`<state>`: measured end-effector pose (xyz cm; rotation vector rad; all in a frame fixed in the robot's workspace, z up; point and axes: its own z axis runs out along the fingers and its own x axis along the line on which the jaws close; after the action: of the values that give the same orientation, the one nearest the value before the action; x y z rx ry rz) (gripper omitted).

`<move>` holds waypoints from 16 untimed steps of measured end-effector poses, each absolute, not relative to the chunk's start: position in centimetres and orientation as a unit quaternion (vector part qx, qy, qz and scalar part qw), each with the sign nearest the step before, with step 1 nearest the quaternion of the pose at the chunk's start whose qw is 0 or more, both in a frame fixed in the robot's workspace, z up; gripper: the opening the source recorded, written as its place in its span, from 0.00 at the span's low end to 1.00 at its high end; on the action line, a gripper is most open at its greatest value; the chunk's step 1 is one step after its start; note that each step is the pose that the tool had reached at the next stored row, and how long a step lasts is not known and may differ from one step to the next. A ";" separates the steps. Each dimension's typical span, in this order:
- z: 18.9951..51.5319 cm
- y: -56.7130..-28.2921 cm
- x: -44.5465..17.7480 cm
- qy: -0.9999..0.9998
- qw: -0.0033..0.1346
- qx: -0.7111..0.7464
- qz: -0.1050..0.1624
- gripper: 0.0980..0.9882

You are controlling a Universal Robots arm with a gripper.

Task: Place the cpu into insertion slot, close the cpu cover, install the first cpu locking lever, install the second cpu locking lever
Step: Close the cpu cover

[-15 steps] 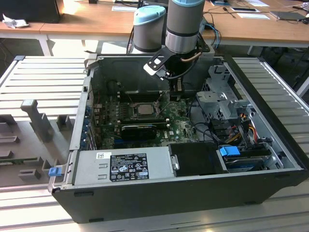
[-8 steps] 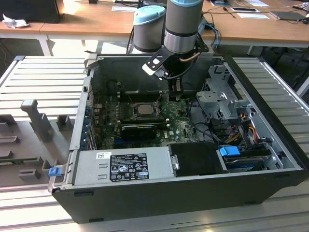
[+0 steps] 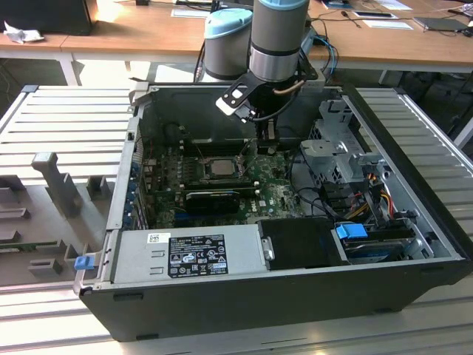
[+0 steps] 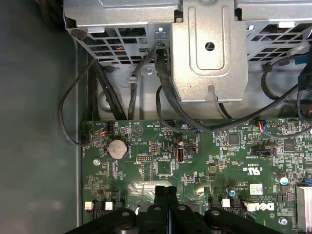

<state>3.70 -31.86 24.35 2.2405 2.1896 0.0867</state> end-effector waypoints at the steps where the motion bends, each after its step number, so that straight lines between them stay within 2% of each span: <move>1: 24.3 -31.9 3.7 0.699 0.004 0.715 0.028 0.01; 16: 24.3 -31.9 3.5 0.699 0.004 0.715 0.028 0.01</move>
<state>3.47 -31.86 24.35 2.2406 2.1894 0.0866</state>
